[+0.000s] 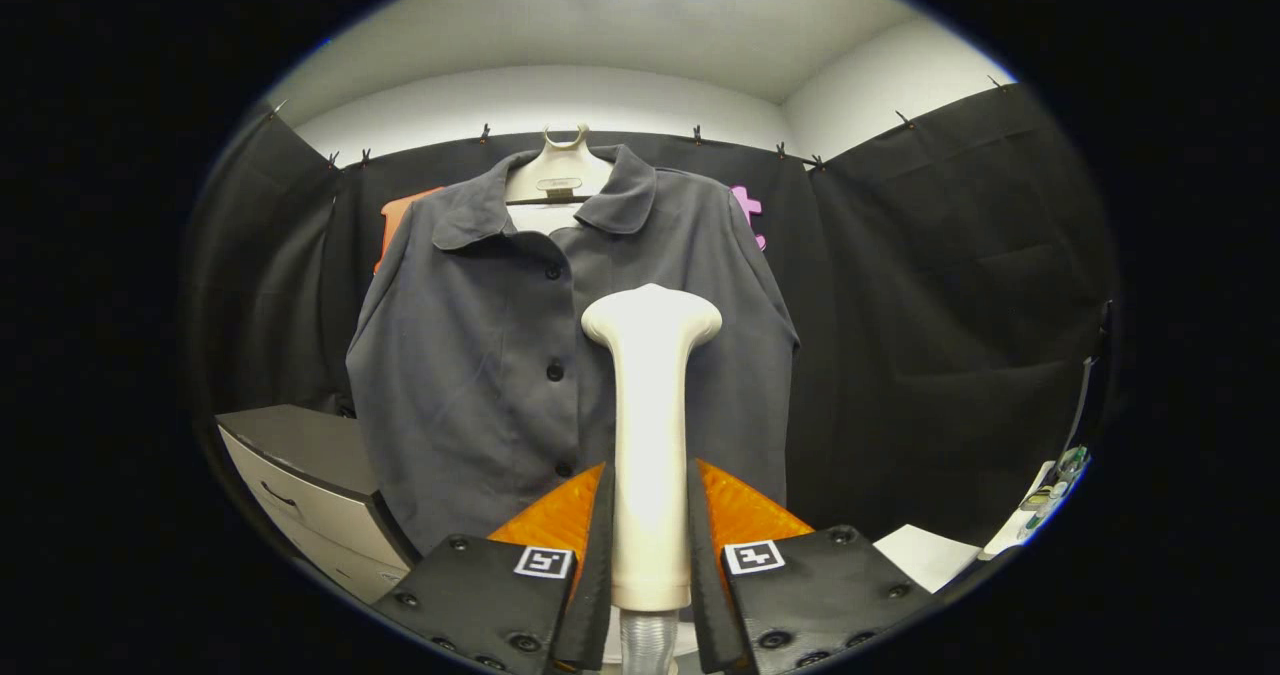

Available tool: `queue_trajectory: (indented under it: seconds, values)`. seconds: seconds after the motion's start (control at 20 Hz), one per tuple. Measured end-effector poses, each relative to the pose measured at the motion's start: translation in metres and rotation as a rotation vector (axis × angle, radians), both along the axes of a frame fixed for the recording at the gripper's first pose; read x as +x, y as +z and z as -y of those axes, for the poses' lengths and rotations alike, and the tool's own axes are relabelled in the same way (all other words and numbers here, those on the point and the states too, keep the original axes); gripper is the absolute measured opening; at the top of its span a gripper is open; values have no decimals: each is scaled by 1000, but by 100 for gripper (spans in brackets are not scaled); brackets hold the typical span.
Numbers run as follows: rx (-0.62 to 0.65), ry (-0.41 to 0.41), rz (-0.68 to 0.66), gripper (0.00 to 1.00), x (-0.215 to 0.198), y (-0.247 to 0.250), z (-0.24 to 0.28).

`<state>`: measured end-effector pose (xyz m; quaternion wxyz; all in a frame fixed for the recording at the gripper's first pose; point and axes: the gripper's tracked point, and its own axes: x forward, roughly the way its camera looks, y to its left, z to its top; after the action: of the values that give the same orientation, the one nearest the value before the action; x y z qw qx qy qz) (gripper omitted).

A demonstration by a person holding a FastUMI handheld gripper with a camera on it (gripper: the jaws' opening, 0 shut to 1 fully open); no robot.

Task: Iron the clothes twice with a garment steamer, once on the left side and once on the right side.

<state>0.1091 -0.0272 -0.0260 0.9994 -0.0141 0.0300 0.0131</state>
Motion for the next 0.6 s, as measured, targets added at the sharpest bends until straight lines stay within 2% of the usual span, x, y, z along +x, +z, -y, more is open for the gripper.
queue_trajectory:
  seconds: [0.6]
  values:
    - [10,-19,-110,41,-24,-61,3]
